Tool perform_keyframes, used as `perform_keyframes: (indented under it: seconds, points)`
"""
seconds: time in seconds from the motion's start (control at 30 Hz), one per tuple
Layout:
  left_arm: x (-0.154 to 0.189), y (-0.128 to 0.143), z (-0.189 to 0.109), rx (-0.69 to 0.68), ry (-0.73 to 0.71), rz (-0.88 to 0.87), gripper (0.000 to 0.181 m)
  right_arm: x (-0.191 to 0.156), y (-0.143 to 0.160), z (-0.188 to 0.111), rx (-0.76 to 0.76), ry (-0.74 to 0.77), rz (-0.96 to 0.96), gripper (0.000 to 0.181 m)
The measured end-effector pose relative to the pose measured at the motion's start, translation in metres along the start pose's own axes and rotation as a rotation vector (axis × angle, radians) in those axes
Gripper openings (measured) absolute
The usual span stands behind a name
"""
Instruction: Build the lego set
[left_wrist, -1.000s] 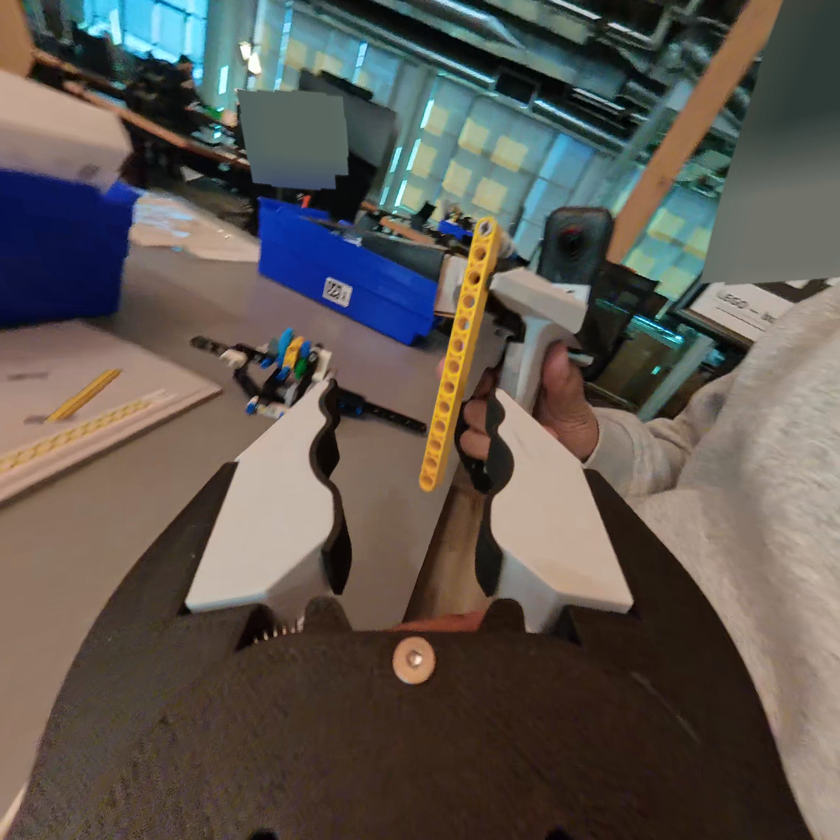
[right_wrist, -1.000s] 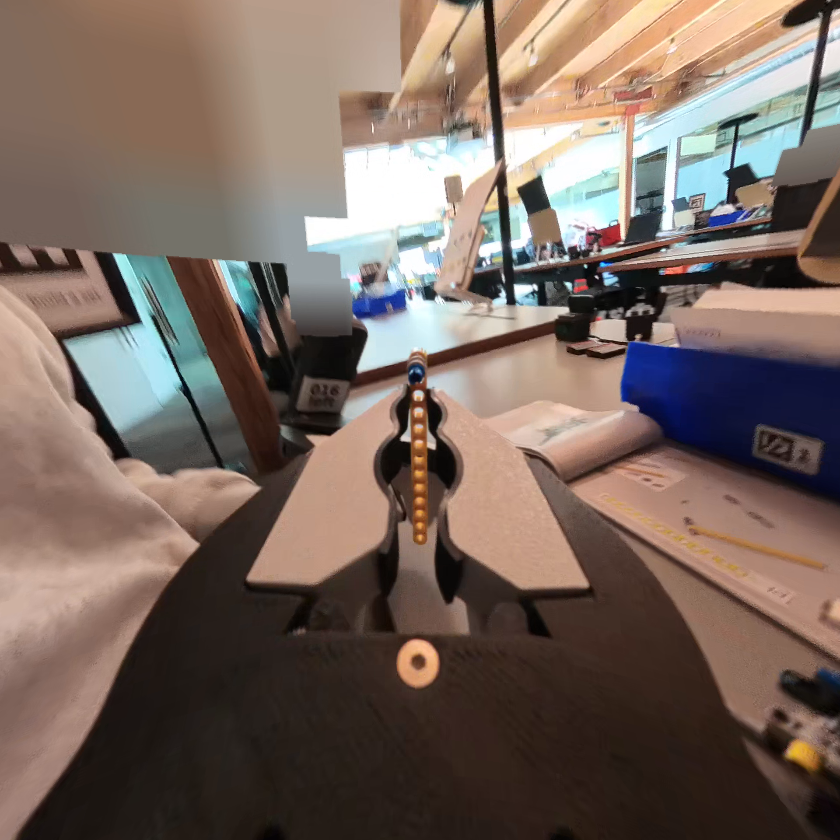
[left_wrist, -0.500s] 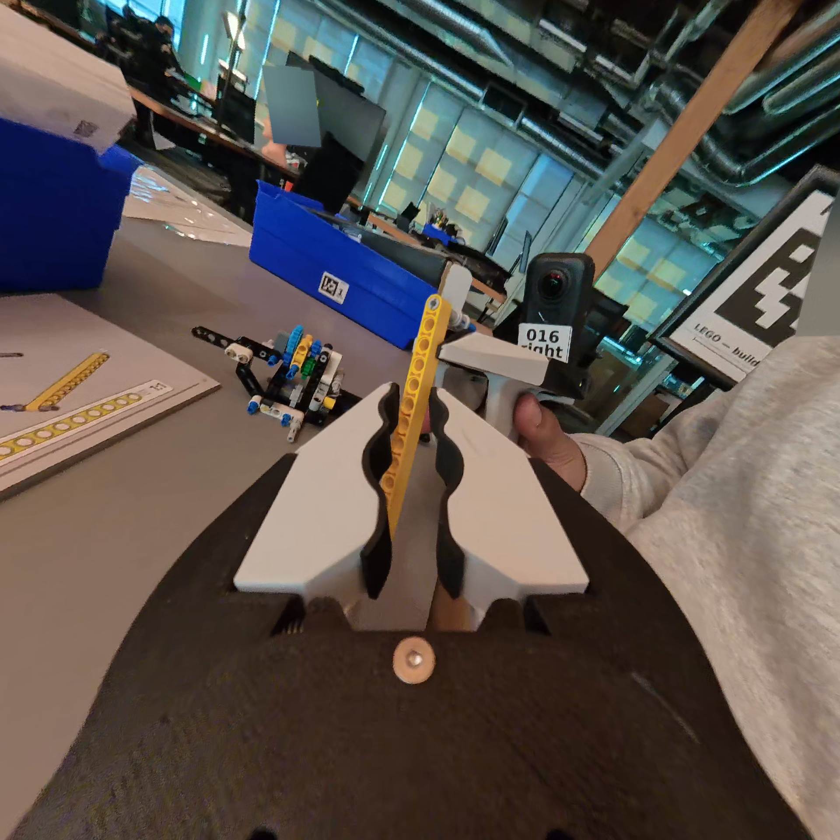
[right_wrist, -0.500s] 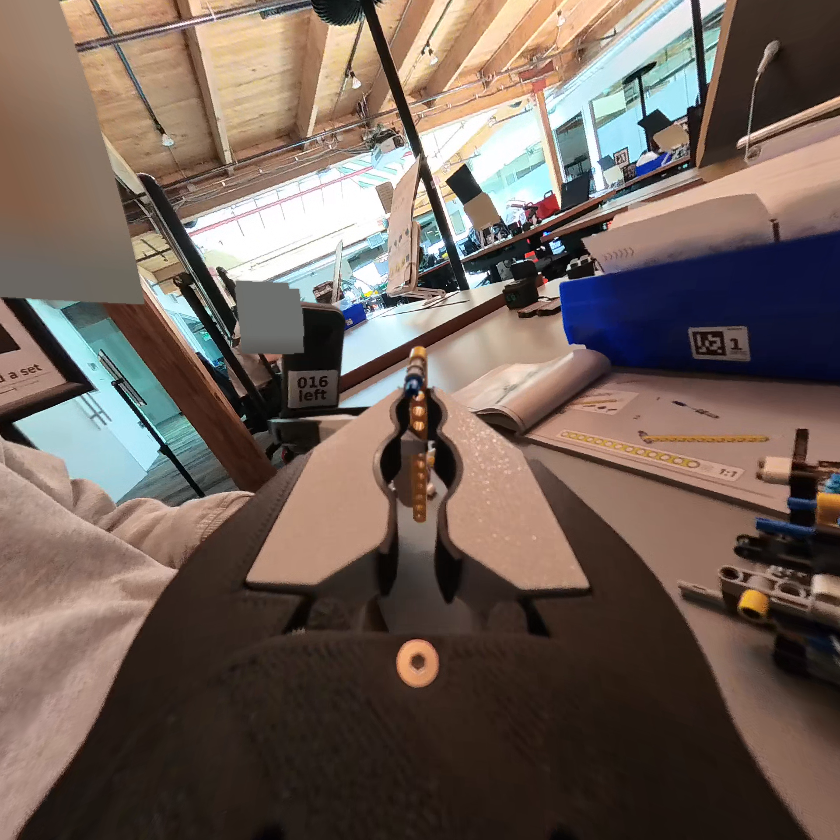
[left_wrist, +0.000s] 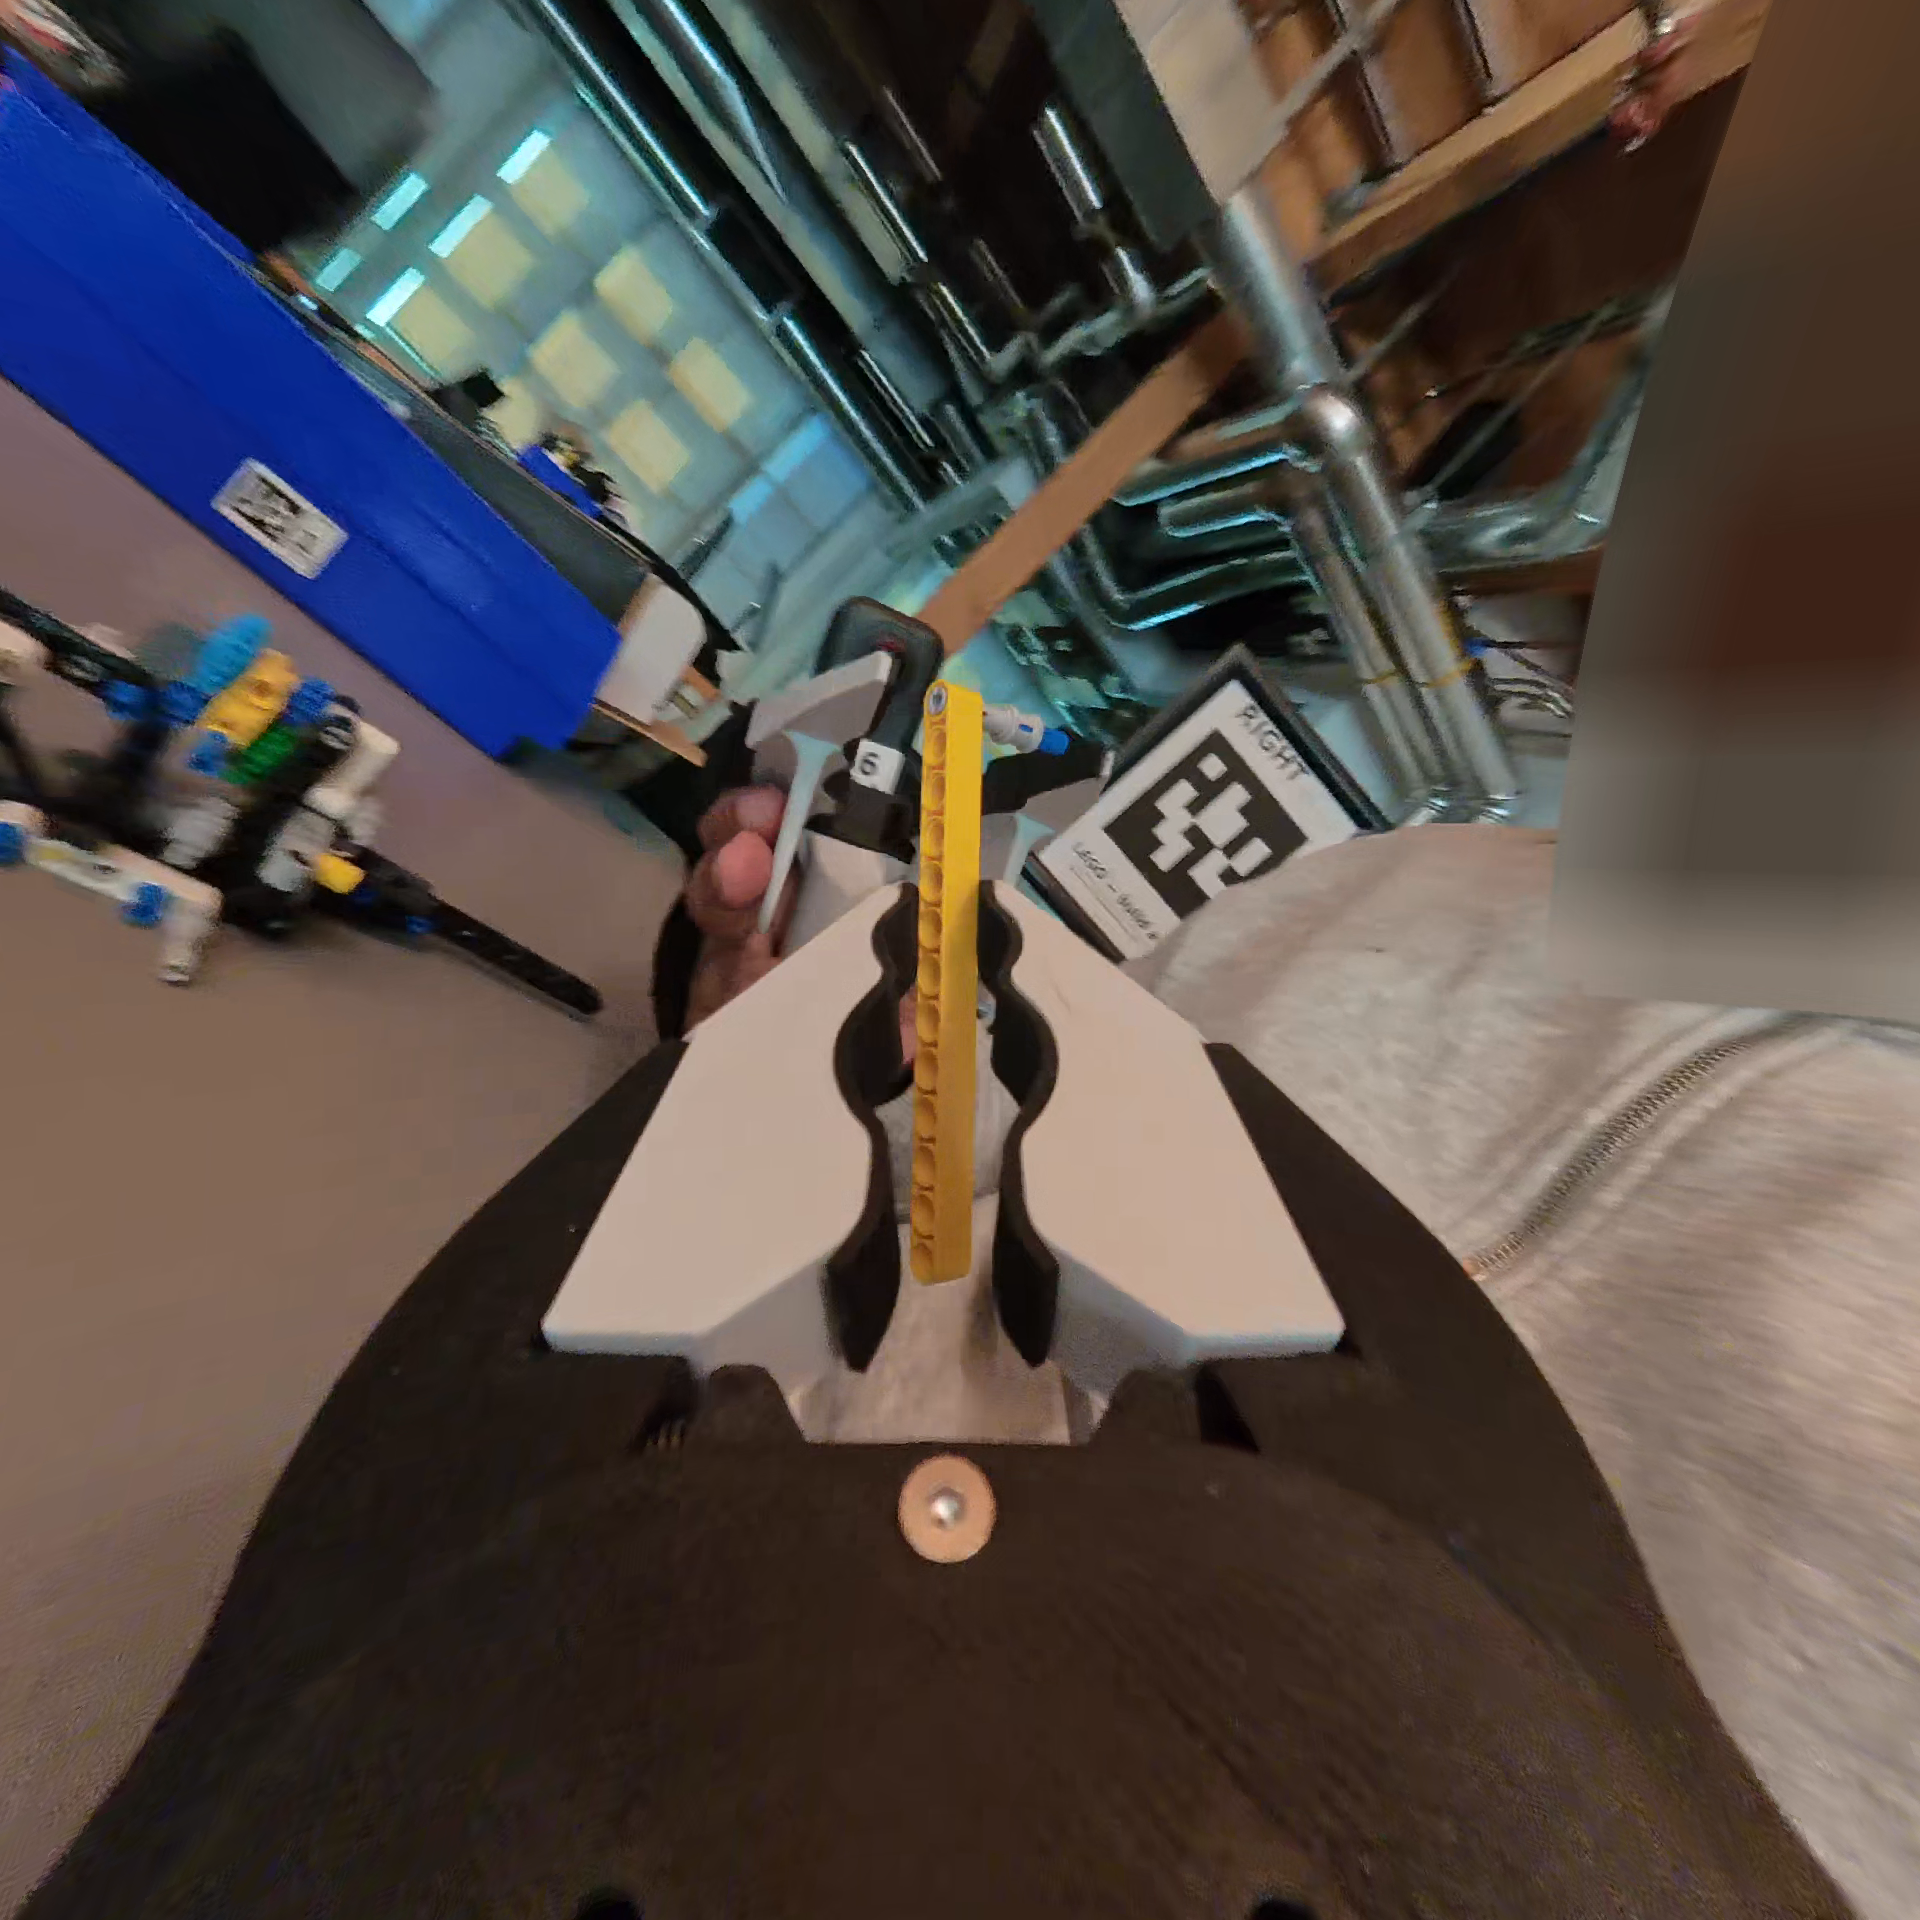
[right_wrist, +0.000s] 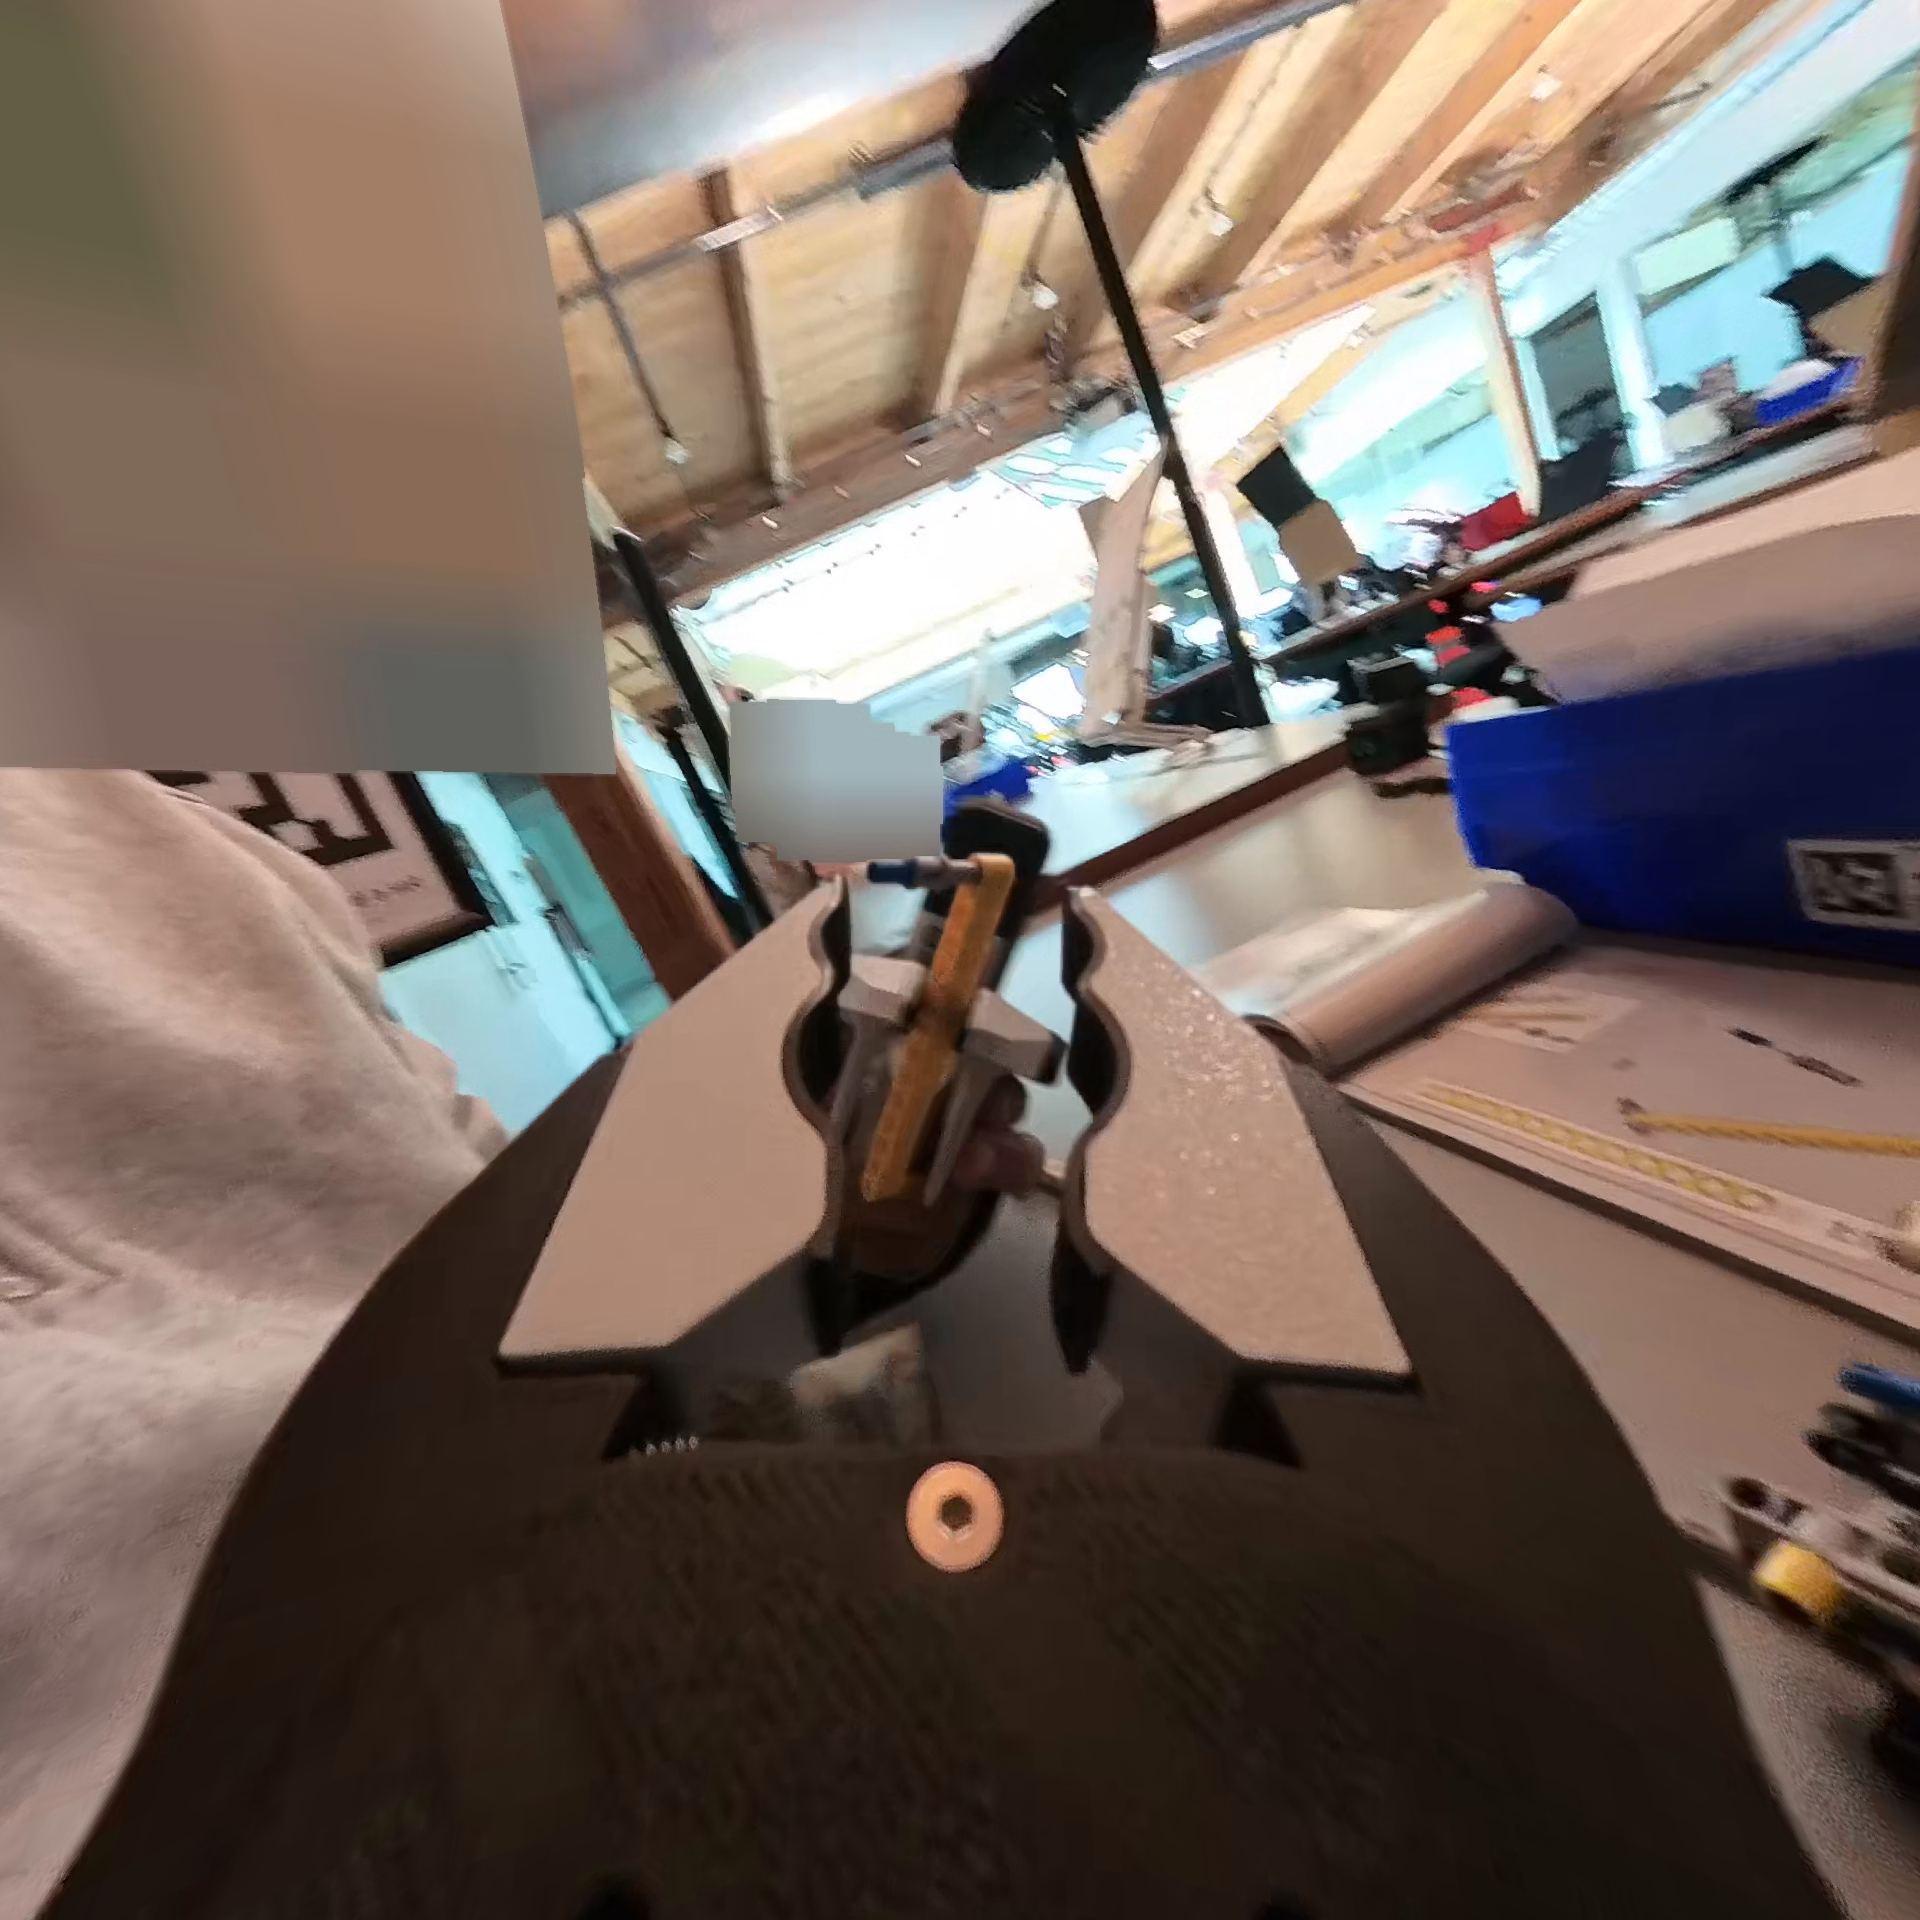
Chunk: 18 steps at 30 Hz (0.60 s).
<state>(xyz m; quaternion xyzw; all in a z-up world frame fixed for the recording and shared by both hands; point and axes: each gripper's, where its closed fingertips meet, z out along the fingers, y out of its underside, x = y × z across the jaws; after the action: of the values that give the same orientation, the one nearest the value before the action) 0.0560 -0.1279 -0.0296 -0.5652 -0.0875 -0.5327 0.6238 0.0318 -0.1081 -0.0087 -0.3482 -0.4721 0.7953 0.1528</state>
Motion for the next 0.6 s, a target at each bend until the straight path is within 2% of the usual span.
perform_keyframes:
  seconds: [0.17, 0.47, 0.6]
  points:
    - [0.011, 0.017, 0.011, -0.087, 0.057, 0.016, 0.006, -0.028, -0.001, 0.001, 0.005, -0.181, 0.057, 0.047]
    - [0.017, 0.020, 0.011, -0.111, 0.068, 0.066, 0.006, -0.041, 0.004, 0.002, -0.017, -0.260, 0.106, 0.040]
    - [0.017, 0.019, 0.010, -0.113, 0.057, 0.089, 0.006, -0.039, 0.000, 0.002, 0.015, -0.263, 0.148, 0.047]
